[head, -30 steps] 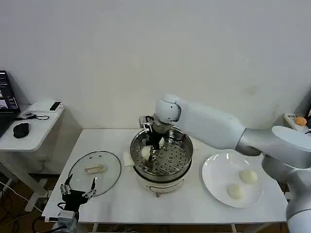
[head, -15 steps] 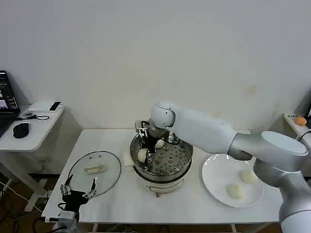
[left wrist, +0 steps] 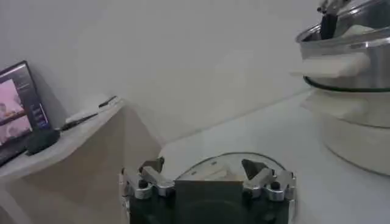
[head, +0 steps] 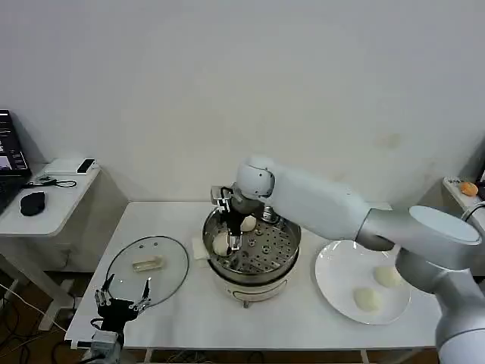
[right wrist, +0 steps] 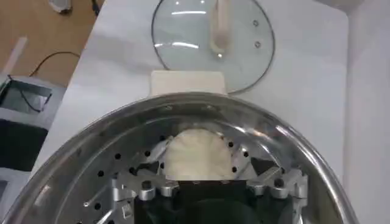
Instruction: Take steamed baozi put them in steamer then cover it.
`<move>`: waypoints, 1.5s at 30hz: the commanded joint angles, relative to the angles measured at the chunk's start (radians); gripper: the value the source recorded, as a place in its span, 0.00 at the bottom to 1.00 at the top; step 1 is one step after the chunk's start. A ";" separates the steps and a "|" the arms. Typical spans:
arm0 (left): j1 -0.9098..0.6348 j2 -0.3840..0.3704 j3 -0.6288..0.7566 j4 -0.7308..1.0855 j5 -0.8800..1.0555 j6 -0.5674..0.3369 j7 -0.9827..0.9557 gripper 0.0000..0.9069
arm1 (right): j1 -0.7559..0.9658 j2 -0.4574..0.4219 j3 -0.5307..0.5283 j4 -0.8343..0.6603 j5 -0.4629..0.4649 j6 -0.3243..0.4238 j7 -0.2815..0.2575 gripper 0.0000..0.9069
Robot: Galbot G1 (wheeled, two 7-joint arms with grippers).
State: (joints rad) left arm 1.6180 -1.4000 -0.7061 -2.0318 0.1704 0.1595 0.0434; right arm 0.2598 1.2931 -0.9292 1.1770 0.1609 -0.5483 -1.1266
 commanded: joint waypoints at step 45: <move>0.020 0.001 0.041 -0.023 0.002 0.006 0.012 1.00 | -0.320 -0.899 0.243 0.417 -0.326 0.222 -0.233 1.00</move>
State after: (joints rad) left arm 1.6373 -1.3987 -0.6658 -2.0546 0.1718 0.1666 0.0551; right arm 0.1014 0.4716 -0.7422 1.5618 -0.0444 -0.3661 -1.3506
